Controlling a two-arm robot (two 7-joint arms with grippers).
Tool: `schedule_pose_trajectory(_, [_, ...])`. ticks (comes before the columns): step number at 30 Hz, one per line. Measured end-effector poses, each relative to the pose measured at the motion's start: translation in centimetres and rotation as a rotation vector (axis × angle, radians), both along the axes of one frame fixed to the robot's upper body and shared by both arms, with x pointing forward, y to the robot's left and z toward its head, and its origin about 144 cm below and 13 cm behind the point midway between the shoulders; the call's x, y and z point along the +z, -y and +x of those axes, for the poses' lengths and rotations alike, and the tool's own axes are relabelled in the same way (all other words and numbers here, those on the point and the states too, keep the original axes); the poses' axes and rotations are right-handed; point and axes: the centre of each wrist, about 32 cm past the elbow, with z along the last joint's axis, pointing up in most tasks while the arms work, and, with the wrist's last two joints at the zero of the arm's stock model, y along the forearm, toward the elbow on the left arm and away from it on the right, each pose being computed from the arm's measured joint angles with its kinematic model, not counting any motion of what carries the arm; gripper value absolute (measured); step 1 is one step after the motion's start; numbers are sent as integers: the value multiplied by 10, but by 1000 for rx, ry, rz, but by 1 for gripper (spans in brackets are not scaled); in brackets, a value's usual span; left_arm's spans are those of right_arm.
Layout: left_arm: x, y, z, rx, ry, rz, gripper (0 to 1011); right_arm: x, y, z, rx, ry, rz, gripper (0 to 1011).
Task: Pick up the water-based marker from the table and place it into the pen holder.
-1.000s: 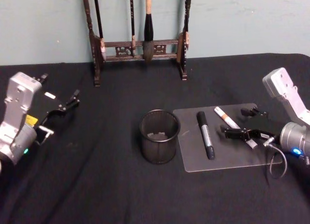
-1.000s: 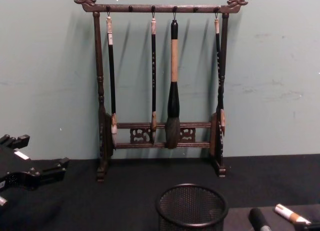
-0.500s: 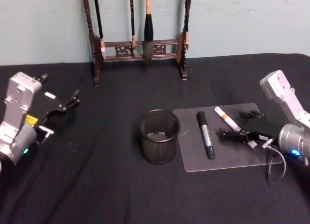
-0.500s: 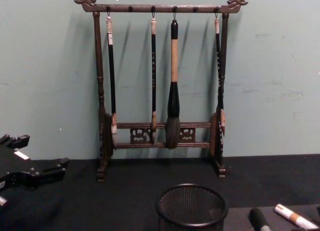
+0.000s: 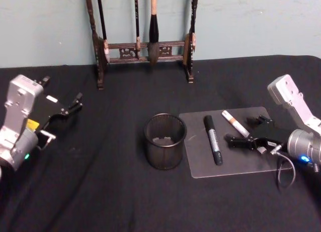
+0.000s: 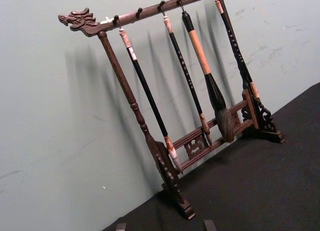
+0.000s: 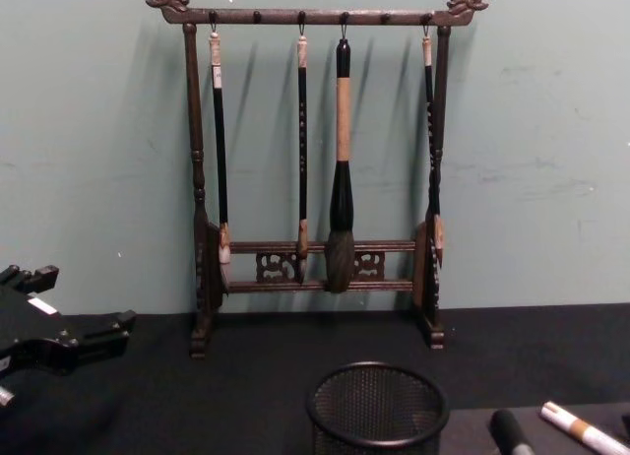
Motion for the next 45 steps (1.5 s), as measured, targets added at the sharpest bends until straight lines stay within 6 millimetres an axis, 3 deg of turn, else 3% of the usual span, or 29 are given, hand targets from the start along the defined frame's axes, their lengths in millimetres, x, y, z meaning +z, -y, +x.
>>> schedule_pose_trajectory(45, [0, 0, 0, 0, 0, 0, 1001, 0, 0, 0, 1, 2, -2, 1000])
